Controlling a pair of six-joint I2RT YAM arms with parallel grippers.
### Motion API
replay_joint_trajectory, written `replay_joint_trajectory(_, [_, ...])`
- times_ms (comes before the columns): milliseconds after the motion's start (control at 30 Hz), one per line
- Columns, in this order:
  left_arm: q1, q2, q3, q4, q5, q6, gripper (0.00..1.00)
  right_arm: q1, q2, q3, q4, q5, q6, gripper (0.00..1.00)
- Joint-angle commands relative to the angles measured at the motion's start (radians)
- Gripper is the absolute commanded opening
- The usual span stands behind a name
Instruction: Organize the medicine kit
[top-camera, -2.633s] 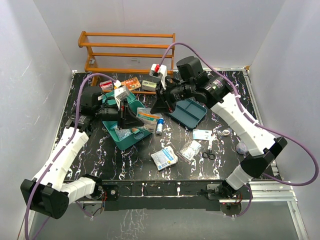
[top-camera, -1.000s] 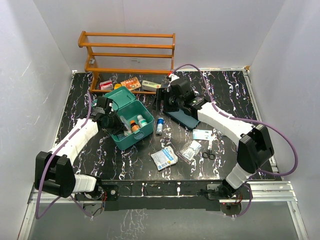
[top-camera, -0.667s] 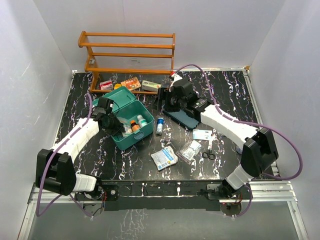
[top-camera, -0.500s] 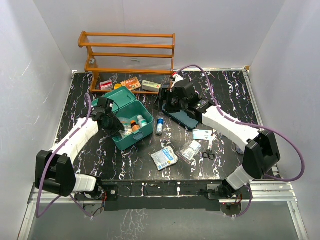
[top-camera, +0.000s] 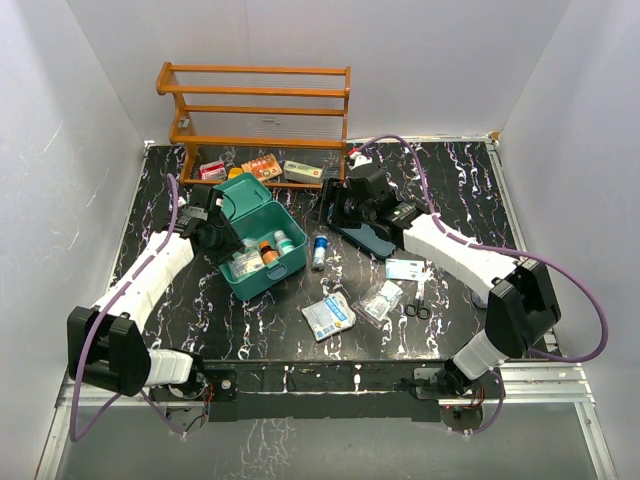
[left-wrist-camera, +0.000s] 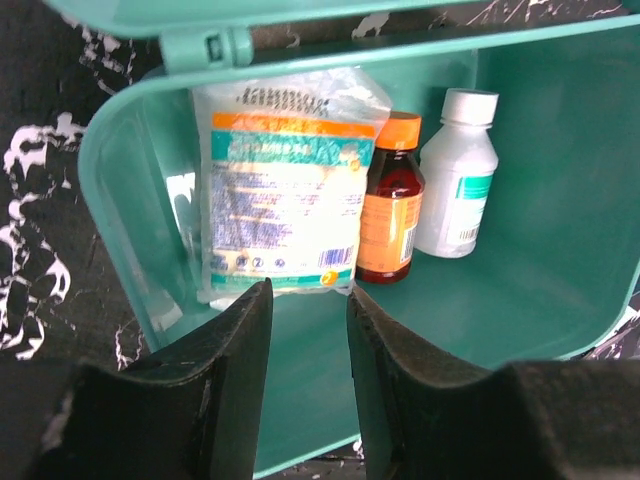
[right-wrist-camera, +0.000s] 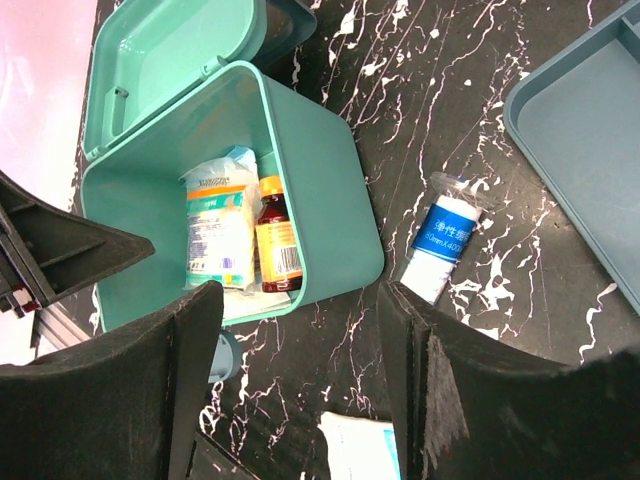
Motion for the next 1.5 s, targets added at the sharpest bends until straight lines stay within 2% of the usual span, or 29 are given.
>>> replay_joint_trajectory(0, [-0.018,0.031,0.023,0.078,0.011,0.088,0.35,0.000,-0.001,-0.008,0.007,0.067,0.025,0.60])
replay_joint_trajectory(400, [-0.087,0.226,0.006,0.181,-0.057,0.155,0.34,0.000,-0.014,-0.108,-0.027,0.075,-0.010,0.60])
replay_joint_trajectory(600, [-0.091,0.263,0.008,0.082,-0.190,0.051,0.31,0.001,-0.009,-0.123,-0.034,0.081,-0.009,0.61])
replay_joint_trajectory(833, [-0.091,0.233,-0.002,0.069,-0.186,0.029,0.31,0.000,-0.026,-0.142,-0.046,0.084,-0.008,0.61])
replay_joint_trajectory(1133, [-0.091,0.176,0.130,0.062,-0.113,0.111,0.41,0.000,-0.069,-0.151,-0.093,0.133,0.006,0.63])
replay_joint_trajectory(1300, [-0.092,0.078,0.170,0.058,-0.126,0.123,0.44,0.000,-0.101,-0.189,-0.152,0.119,-0.008,0.67])
replay_joint_trajectory(1467, [-0.092,-0.049,0.165,0.113,-0.129,0.181,0.49,0.001,-0.125,-0.266,-0.165,0.019,-0.046,0.67])
